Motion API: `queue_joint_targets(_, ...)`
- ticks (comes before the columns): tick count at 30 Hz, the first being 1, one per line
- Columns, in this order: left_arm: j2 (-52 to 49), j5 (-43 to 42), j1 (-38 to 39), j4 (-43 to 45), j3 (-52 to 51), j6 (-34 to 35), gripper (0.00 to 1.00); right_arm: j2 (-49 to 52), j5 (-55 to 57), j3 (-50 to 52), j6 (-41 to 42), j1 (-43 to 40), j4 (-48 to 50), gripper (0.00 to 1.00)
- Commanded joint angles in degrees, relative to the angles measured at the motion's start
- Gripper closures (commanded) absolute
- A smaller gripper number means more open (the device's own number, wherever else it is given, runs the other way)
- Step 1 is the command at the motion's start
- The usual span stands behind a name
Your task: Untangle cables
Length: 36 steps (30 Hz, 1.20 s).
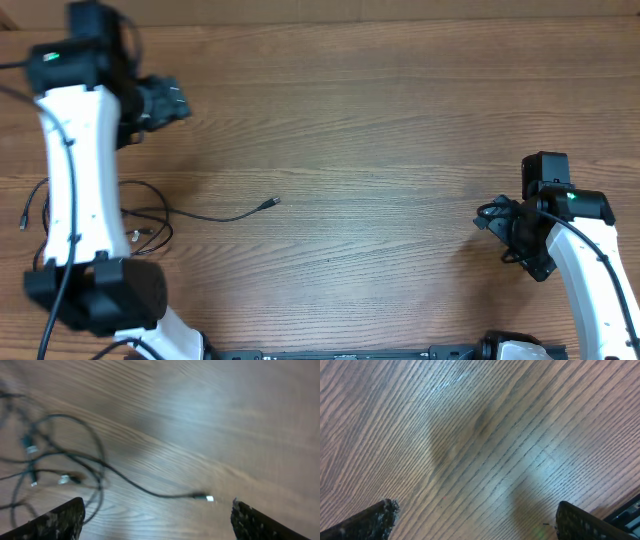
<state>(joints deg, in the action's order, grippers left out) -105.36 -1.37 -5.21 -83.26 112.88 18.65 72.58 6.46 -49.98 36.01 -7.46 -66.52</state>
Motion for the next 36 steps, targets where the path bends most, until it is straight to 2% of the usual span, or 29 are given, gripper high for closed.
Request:
queue_joint_targets(1,-3.91,-2.14,6.12,-1.27,-0.24,-9.44,0.06,-0.79,0.81,-1.42,-0.04,0.11,0.2,0.0)
queue_joint_targets(11,-16.41,-2.01,18.53,-6.51,-0.24,-18.67,0.04,-0.79,0.81,-1.42,-0.07,0.11,0.2,0.0)
queue_joint_targets(16,-23.1,-1.2,21.9,-10.25,-0.24,-18.97,0.06,-0.79,0.81,-1.42,-0.07,0.11,0.2,0.0)
queue_joint_targets(22,-28.52,-0.98,23.28,-11.98,-0.24,-20.04,0.07,-0.79,0.83,-1.42,-0.07,0.11,0.24,0.0)
queue_joint_targets(28,-29.31,-0.79,23.3,-10.93,-0.24,-21.35,0.09,-0.79,0.83,-1.42,-0.07,0.11,0.24,0.0)
queue_joint_targets(36,-29.31,-3.19,23.37,-12.46,-0.26,-20.85,0.19,-0.79,0.83,-1.42,-0.07,0.11,0.22,0.0)
